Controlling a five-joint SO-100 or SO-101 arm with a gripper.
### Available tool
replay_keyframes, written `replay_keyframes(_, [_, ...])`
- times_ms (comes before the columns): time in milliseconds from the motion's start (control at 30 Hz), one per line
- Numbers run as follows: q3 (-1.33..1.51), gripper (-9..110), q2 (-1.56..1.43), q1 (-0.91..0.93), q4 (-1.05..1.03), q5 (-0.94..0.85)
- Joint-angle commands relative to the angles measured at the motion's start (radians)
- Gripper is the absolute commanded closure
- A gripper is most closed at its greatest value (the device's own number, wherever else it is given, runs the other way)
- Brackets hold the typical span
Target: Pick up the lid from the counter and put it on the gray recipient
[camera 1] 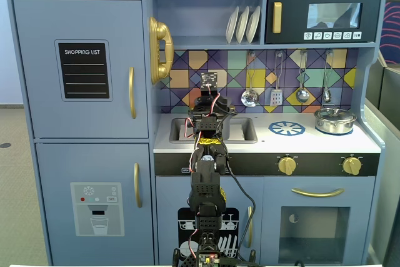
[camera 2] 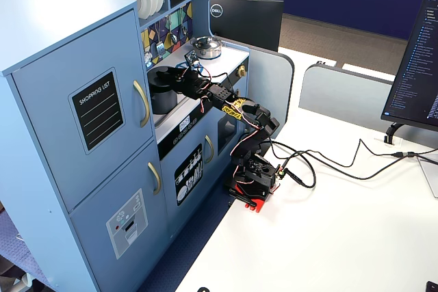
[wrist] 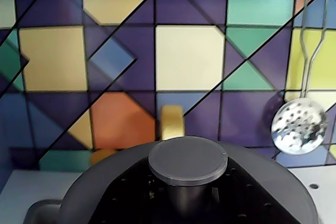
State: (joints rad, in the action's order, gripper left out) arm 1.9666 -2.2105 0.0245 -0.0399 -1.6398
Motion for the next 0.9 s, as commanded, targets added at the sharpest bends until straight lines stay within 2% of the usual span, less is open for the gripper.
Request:
replay_keyframes(0, [-0.011, 102, -0.003, -0.012, 0.048, -0.005])
replay_keyframes(867, [0.041, 102, 0.074, -0.017, 0.114, -0.006])
